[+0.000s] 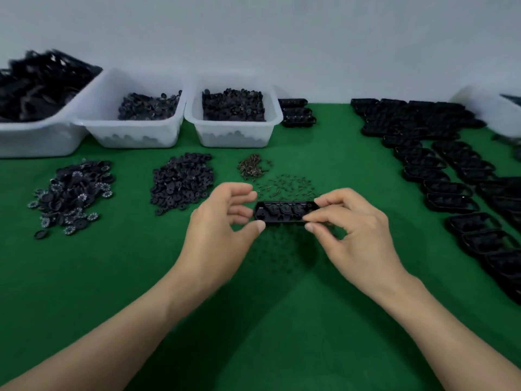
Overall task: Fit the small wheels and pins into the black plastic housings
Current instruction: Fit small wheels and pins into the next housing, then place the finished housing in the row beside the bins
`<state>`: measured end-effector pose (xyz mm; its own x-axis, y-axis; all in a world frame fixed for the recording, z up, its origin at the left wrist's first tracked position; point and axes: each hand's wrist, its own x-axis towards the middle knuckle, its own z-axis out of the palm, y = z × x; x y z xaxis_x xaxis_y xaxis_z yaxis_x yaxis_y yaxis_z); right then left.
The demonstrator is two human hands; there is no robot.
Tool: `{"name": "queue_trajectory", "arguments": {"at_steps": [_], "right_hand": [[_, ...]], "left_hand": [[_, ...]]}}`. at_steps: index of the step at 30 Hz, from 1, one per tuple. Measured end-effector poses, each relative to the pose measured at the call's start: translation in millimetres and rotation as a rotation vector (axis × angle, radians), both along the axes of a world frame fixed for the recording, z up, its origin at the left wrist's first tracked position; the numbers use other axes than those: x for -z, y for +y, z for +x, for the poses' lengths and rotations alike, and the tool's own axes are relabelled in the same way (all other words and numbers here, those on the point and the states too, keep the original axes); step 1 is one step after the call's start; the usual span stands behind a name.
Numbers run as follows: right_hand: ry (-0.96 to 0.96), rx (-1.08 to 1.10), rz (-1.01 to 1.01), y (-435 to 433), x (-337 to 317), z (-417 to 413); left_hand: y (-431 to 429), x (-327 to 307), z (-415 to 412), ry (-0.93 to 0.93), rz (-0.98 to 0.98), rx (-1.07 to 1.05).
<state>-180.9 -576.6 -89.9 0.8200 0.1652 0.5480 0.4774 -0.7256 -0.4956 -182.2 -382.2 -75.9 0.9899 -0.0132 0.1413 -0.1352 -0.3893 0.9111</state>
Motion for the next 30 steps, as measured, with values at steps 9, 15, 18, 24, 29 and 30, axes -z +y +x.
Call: {"name": "queue_trajectory", "arguments": {"at_steps": [9,15,18,24,29,30], "right_hand": [[-0.019,0.201,0.049,-53,-9,141],[0.060,0.226,0.095,-61,12,222],[0.100,0.226,0.091,-62,22,246],[0.129,0.229,0.069,-61,33,265],[0.126,0.224,0.037,-59,36,269],[0.134,0.225,0.032,-59,36,269]], "left_hand": [[-81,-7,133,0.165,-0.229,0.073],[-109,15,204,0.229,-0.188,0.027],[-114,22,225,0.244,-0.168,-0.002],[-120,26,237,0.266,-0.109,-0.024],[-125,26,237,0.270,-0.035,-0.009],[-125,26,237,0.278,-0.010,-0.003]]}}
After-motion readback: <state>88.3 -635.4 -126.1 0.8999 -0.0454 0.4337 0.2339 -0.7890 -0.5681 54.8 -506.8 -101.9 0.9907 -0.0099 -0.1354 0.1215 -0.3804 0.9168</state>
